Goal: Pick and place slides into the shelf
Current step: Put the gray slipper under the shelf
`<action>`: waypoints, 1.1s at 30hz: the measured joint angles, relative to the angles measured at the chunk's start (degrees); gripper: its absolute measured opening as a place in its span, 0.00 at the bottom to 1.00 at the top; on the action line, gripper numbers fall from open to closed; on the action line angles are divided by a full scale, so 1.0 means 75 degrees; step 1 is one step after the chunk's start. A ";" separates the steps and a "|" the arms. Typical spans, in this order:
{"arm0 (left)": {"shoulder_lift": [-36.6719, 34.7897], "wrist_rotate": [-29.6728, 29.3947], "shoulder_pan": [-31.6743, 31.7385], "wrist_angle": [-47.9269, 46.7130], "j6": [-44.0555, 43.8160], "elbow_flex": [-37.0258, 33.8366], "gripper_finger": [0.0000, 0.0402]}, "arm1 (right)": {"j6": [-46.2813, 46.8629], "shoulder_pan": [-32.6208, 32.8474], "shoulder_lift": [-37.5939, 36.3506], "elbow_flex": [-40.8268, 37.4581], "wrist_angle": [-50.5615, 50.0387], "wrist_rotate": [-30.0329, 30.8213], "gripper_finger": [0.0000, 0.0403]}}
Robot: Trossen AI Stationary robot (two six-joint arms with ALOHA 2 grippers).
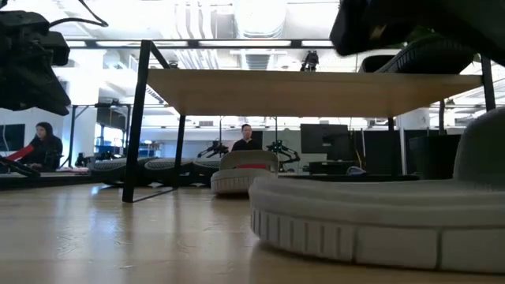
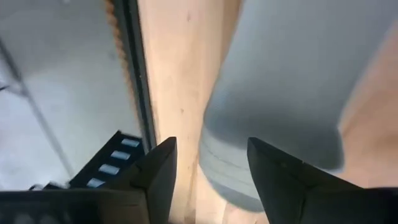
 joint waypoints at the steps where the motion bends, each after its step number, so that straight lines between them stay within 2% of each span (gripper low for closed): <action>1: 0.0031 0.0000 0.0000 0.0001 -0.0002 0.0000 0.26 | 0.0180 0.0042 -0.0058 0.0000 -0.0014 0.0159 0.47; 4: 0.0114 0.0026 0.0000 0.0000 0.0002 0.0000 0.26 | 0.1064 0.0198 -0.0308 0.0000 -0.0028 0.0669 0.48; 7: 0.0148 0.0167 0.0000 -0.0002 0.0099 -0.0002 0.26 | 0.2364 0.0369 -0.0616 -0.0009 0.0009 0.0818 0.45; 15: 0.0178 0.0401 0.0000 0.0125 0.0481 -0.0003 0.26 | 0.5740 0.0977 -0.0676 -0.0038 0.0528 0.2202 0.28; 21: 0.0181 0.0504 -0.0003 0.0269 0.1110 -0.0006 0.26 | 0.6116 0.1206 -0.0612 -0.0506 0.1973 0.2481 0.13; 25: 0.0181 0.0498 -0.0003 0.0266 0.1167 -0.0006 0.26 | 0.6481 0.1264 -0.0605 -0.1106 0.2189 0.2437 0.04; 29: 0.0178 0.0557 0.0000 0.0266 0.1193 -0.0006 0.26 | 0.7158 0.1415 -0.0603 -0.1697 0.2236 0.2604 0.02; 33: 0.0178 0.0627 0.0000 0.0265 0.1199 -0.0006 0.26 | 0.7643 0.1661 -0.0603 -0.2051 0.2252 0.2356 0.02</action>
